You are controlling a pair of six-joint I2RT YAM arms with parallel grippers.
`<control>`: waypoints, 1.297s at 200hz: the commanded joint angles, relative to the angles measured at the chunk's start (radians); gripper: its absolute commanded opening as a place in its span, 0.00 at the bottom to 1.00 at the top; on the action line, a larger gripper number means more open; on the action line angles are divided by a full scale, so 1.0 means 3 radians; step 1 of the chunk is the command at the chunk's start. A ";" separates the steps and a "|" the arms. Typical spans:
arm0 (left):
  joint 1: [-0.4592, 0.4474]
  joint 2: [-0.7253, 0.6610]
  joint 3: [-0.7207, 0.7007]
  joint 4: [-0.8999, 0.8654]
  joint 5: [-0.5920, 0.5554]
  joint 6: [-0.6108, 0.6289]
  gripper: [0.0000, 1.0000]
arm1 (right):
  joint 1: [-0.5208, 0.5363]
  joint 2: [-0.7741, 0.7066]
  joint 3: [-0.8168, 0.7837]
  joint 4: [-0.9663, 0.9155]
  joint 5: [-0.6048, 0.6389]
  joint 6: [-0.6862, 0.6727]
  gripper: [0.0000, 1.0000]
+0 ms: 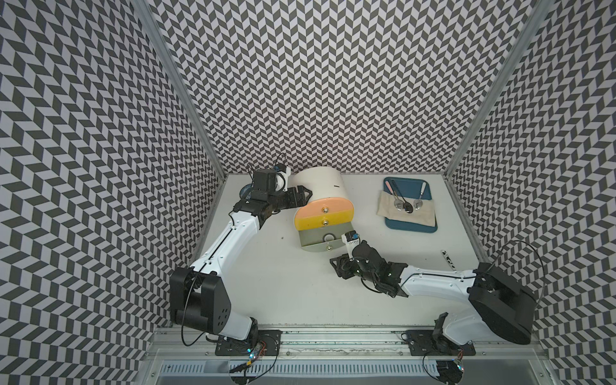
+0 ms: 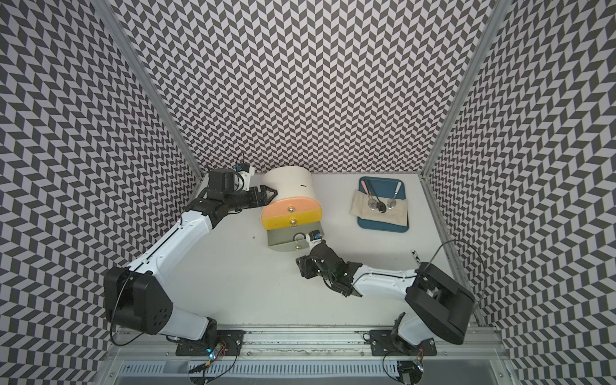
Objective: Place the transparent tape into the drawer according to color
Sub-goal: Close the drawer in the storage box.
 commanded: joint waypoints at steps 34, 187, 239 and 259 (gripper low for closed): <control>0.0031 0.0028 0.0090 -0.0059 0.0042 0.0065 0.86 | 0.0022 0.0254 0.0197 0.0282 0.0020 0.0041 0.46; 0.0036 0.0066 0.0135 -0.0089 0.0119 0.0053 0.84 | -0.0020 0.0674 0.0593 0.0321 0.0320 0.0103 0.18; 0.0035 0.0086 0.0146 -0.0110 0.0155 0.0056 0.84 | -0.0095 0.0808 0.0746 0.0302 0.0408 0.0031 0.18; 0.0036 0.0093 0.0151 -0.0110 0.0169 0.0053 0.83 | -0.0115 0.0849 0.0791 0.0286 0.0447 0.0012 0.18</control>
